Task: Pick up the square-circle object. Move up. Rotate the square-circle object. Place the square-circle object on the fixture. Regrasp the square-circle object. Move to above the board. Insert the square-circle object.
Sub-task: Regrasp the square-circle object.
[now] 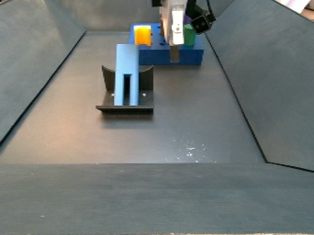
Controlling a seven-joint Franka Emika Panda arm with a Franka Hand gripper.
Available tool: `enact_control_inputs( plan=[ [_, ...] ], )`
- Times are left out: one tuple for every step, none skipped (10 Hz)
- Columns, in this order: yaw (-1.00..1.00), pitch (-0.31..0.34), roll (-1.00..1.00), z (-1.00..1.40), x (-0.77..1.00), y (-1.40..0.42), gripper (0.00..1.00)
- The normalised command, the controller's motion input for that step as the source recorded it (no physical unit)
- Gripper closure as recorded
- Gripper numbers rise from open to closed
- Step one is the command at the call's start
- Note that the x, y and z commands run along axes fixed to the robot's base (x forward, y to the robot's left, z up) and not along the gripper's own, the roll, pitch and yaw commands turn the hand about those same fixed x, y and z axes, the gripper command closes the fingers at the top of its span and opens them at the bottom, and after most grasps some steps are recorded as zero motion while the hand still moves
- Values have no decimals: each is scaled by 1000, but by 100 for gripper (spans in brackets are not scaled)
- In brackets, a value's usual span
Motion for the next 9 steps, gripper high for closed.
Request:
enact_control_inputs(
  plan=[
    [56, -166, 97, -12, 1000, -22, 0],
    [1, -143, 115, -44, 1000, -22, 0],
    [-18, -126, 120, -49, 1000, -23, 0],
    [-50, -76, 120, -51, 1000, -26, 0],
    [-62, -34, 119, -53, 1000, -29, 0],
    [-72, 19, 118, -60, 1000, -34, 0],
    [-71, 56, 116, -61, 1000, -36, 0],
    [-57, 89, 115, -56, 1000, -38, 0],
    [-39, 117, 116, -60, 1000, -40, 0]
  ],
)
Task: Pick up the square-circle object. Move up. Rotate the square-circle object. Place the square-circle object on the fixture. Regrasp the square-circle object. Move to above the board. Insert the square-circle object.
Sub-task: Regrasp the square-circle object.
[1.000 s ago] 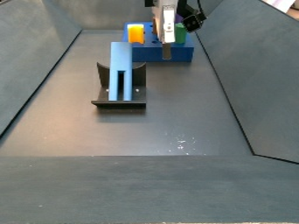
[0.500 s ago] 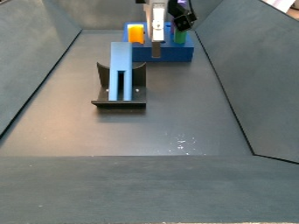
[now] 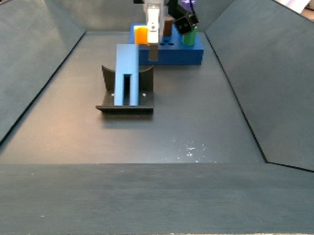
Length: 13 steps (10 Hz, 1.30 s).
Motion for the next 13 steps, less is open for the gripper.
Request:
enact_control_inputs(
  plan=[
    [-8, 136, 129, -61, 1000, -38, 0],
    [15, 148, 138, -56, 955, -37, 0],
    [31, 152, 144, -56, 918, -36, 0],
    [70, 154, 159, -57, 844, -35, 0],
    [82, 149, 161, -53, 817, -36, 0],
    [100, 139, 163, -50, 765, -40, 0],
    [106, 129, 160, -52, 730, -42, 0],
    [109, 116, 158, -46, 686, -37, 0],
    [108, 107, 157, -42, 663, -38, 0],
    [103, 91, 147, -46, 616, -38, 0],
    [97, 85, 147, -47, 585, -34, 0],
    [88, 76, 151, -43, 539, -34, 0],
    [81, 72, 152, -43, 505, -34, 0]
  ],
)
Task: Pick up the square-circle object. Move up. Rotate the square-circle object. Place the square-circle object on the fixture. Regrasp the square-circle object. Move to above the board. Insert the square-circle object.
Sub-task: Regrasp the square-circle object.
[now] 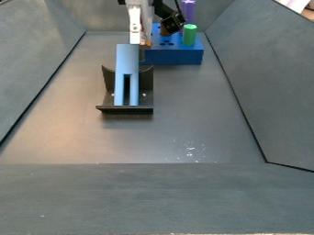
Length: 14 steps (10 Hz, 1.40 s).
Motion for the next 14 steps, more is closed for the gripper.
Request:
enact_control_inputs(
  plan=[
    [72, 73, 153, -45, 474, -36, 0],
    [66, 76, 154, -49, 450, -36, 0],
    [60, 84, 154, -53, 426, -35, 0],
    [57, 88, 154, -56, 414, -35, 0],
    [57, 91, 153, -56, 409, -34, 0],
    [55, 96, 154, -52, 390, -33, 0],
    [55, 99, 154, -45, 375, -32, 0],
    [55, 104, 152, -43, 352, -34, 0],
    [59, 109, 153, -44, 328, -36, 0],
    [62, 111, 156, -48, 308, -37, 0],
    [66, 113, 160, -46, 286, -37, 0],
    [70, 115, 162, -47, 270, -38, 0],
    [73, 115, 165, -51, 253, -37, 0],
    [75, 116, 165, -52, 250, -37, 0]
  ],
)
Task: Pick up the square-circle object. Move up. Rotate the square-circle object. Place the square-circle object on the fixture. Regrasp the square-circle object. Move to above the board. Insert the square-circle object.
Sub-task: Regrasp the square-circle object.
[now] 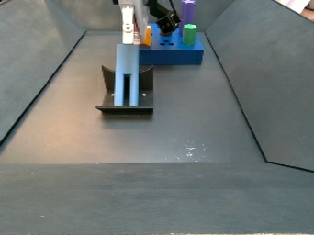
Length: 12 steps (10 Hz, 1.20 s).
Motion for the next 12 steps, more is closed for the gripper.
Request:
enact_control_inputs(
  plan=[
    [76, 116, 165, -52, 249, -37, 0],
    [79, 116, 165, -52, 249, -37, 0],
    [81, 116, 164, -52, 249, -37, 0],
    [83, 116, 164, -52, 249, -37, 0],
    [84, 116, 164, -52, 249, -38, 0],
    [84, 116, 164, -52, 249, -38, 0],
    [85, 116, 163, -52, 249, -38, 0],
    [85, 115, 163, -52, 249, -38, 0],
    [85, 115, 163, -51, 249, -38, 0],
    [86, 115, 163, -51, 249, -38, 0],
    [86, 115, 163, -51, 250, -38, 0],
    [86, 115, 163, -51, 250, -38, 0]
  ],
)
